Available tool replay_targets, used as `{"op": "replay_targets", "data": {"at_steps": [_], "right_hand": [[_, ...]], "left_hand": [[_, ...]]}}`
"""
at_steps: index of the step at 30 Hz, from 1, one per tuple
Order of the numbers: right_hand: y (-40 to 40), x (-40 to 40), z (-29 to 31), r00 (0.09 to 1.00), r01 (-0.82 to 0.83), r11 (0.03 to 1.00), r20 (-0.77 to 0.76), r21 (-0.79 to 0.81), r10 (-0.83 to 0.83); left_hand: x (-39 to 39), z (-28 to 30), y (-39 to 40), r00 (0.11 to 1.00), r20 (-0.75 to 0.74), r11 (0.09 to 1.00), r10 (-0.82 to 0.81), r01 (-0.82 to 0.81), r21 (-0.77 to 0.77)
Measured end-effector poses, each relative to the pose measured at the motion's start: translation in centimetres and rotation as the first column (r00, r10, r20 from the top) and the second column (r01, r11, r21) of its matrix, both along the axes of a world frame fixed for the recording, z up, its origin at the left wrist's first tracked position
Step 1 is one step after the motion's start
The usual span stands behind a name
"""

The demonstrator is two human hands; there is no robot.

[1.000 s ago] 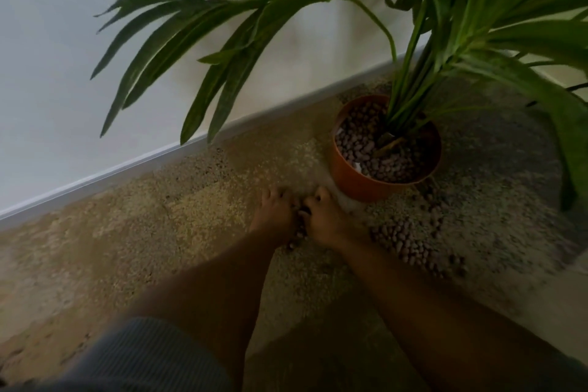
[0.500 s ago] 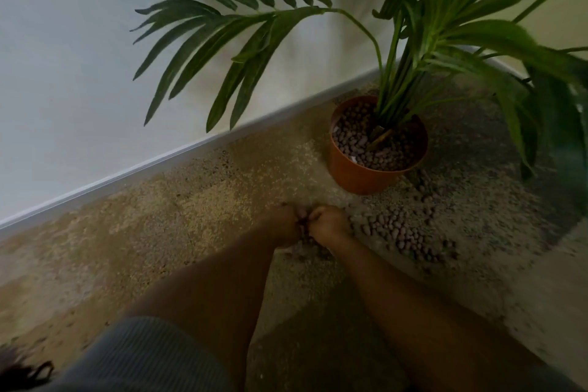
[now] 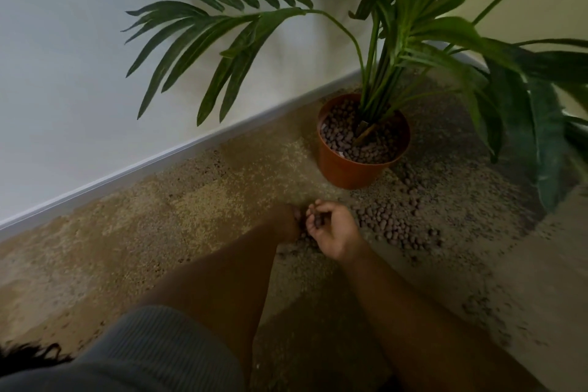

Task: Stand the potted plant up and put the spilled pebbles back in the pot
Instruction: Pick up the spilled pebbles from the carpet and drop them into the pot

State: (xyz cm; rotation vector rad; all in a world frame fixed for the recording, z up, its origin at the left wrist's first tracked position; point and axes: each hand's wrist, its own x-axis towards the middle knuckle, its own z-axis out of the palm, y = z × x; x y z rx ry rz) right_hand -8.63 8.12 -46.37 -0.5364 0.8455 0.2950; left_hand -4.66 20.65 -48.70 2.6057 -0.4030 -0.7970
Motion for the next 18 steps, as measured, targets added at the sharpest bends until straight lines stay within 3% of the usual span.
{"op": "replay_targets", "data": {"at_steps": [3,6,8,11,13,18], "right_hand": [[-0.4,-0.4,0.0,0.999,0.031,0.999,0.008,0.035,-0.031],[-0.7,-0.7,0.5,1.0,0.023,0.999,-0.006,0.023,-0.022],[-0.8,-0.7,0.9,1.0,0.021,1.0,-0.004,0.013,-0.021],[-0.6,-0.5,1.6,0.999,0.033,0.999,0.004,-0.005,-0.033],[-0.5,-0.2,2.2,0.998,0.063,0.998,0.007,-0.009,-0.063],[-0.1,0.5,3.8,0.981,0.191,0.981,0.03,0.01,-0.192]], "left_hand": [[-0.1,0.0,0.2,0.941,-0.221,0.926,0.255,-0.304,-0.225],[-0.5,0.9,-0.6,0.617,-0.623,0.585,0.481,-0.755,-0.296],[-0.4,1.6,-0.8,0.464,-0.762,0.424,0.452,-0.863,-0.274],[-0.3,3.2,-0.6,0.306,-0.916,0.198,0.259,-0.945,-0.26],[-0.3,4.2,-0.7,0.288,-0.949,0.147,0.129,-0.952,-0.269],[0.1,5.2,-1.7,0.258,-0.966,0.0,-0.009,-0.966,-0.258]]}}
